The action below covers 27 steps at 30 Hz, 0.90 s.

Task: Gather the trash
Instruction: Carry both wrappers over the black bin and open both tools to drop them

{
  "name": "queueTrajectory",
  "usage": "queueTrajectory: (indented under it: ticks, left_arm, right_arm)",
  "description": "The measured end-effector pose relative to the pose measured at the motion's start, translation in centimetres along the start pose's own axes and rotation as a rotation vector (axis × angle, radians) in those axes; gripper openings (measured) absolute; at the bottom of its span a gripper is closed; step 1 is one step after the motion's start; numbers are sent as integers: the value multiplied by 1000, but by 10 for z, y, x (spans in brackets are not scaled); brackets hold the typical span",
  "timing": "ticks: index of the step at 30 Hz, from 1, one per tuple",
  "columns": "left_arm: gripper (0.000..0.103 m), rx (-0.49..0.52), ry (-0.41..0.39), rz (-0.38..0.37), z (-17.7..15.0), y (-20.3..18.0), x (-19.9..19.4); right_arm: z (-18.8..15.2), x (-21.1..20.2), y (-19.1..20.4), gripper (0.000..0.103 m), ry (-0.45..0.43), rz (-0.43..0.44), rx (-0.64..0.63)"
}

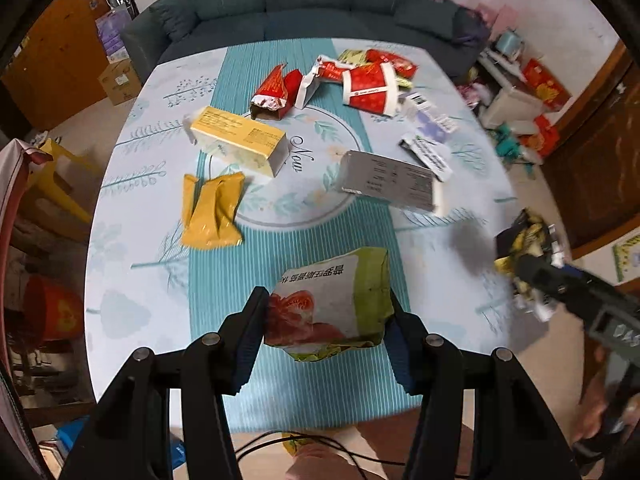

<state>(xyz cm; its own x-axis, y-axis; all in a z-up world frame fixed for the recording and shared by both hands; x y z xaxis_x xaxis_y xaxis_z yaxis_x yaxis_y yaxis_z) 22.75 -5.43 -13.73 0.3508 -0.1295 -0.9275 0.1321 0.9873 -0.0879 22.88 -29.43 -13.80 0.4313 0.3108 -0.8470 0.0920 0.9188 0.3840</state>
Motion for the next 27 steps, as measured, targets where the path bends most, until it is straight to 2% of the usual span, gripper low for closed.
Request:
queueTrajectory:
  ticks: [7, 12, 16, 21, 27]
  left_arm:
    - [53, 29, -47, -48, -60, 26, -52]
    - [53, 39, -42, -74, -109, 46, -65]
    - [53, 56, -12, -79, -145, 56, -62]
    - [53, 55, 50, -97, -182, 60, -48]
    - [53, 8, 123, -120, -219, 54, -13]
  right_arm:
    - [-62, -21, 53, 57, -17, -3, 10]
    - [-110, -34, 89, 57, -40, -16, -27]
    - [-150, -36, 103, 57, -36, -27, -12]
    - [-202, -24, 103, 57, 61, -51, 17]
    - [-239, -6, 87, 58, 135, -106, 34]
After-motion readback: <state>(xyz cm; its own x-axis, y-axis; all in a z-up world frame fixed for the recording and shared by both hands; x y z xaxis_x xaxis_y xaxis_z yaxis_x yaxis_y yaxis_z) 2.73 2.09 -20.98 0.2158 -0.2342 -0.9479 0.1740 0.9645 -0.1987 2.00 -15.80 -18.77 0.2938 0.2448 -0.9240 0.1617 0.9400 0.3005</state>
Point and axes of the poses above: each gripper's, at about its wrist camera, not at the fingertips, and x roughly the way its jaws point, y to its left, z to its top, the point moved 7 cm from there along x, roughly the way its jaws point, and after that the axes turned 1 degree about z, right-handed, at the moved point
